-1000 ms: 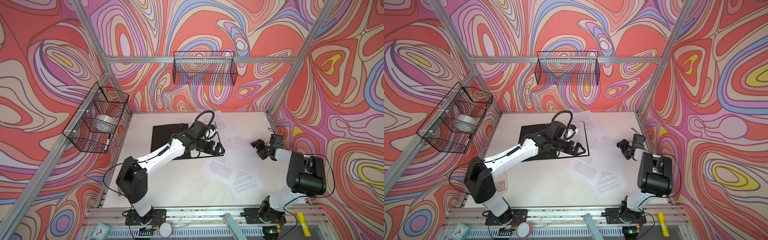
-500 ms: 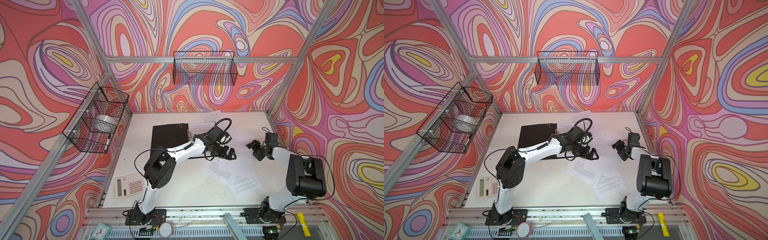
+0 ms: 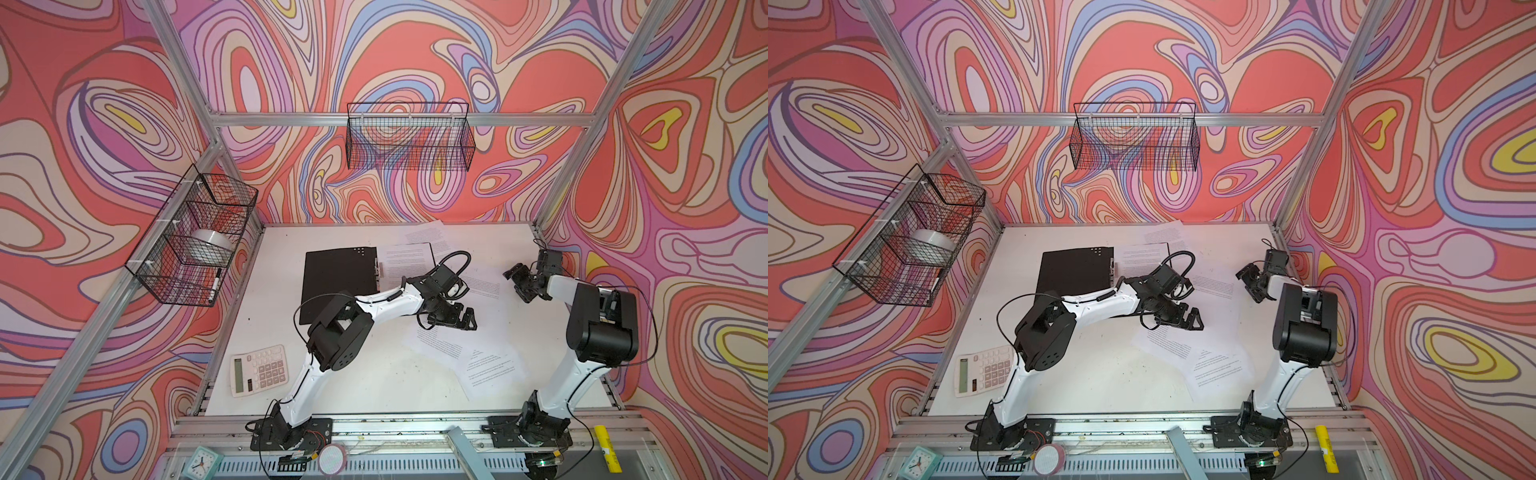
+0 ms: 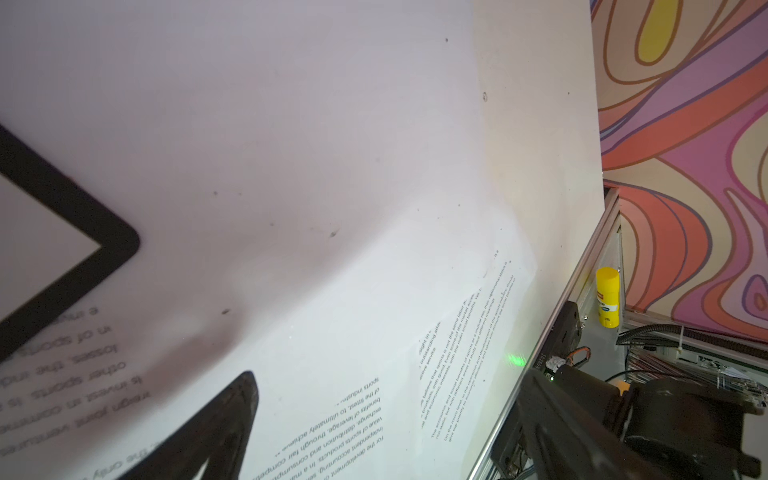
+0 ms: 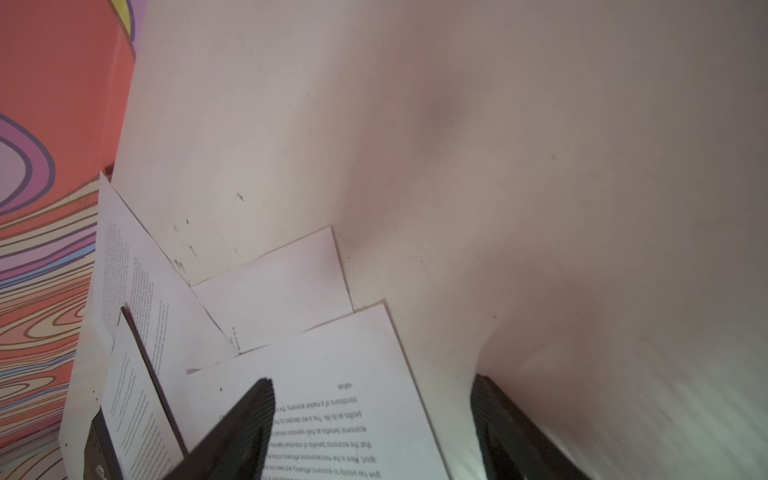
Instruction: Put the files into the folder
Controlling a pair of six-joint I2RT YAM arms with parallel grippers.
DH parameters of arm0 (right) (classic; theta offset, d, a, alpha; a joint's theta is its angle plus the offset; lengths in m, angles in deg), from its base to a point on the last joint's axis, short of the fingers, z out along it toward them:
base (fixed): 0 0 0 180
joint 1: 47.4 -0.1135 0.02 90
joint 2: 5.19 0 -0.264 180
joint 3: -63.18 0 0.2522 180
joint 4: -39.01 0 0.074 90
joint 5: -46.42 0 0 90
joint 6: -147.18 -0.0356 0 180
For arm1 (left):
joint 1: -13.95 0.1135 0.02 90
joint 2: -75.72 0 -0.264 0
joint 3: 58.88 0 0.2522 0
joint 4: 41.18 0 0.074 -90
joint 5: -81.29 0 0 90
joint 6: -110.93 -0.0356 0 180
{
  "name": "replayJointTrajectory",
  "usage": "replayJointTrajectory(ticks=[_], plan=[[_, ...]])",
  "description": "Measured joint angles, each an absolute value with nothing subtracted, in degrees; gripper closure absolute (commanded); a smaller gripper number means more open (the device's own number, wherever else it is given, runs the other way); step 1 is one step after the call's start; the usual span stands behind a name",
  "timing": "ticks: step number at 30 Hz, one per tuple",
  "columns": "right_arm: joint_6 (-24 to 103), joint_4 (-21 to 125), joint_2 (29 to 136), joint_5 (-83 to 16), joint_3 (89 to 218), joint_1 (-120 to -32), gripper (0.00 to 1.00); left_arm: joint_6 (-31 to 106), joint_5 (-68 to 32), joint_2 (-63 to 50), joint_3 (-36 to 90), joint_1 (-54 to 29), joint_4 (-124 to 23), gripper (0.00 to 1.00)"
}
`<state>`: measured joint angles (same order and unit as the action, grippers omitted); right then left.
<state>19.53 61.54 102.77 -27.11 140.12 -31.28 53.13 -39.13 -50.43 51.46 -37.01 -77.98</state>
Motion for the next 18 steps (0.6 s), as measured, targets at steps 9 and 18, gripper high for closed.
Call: replayJointTrajectory(ticks=[9, 18], plan=[[21.1, 60.1, 107.4, -24.3, 145.2, -31.3, 0.22, 53.6, -39.0, -51.2, 50.3, -37.0, -76.8, 0.02], [22.3, 60.9, 108.1, -22.1, 145.9, -31.2, 0.23, 54.0, -38.8, -51.4, 49.3, -37.0, -75.5, 0.03]])
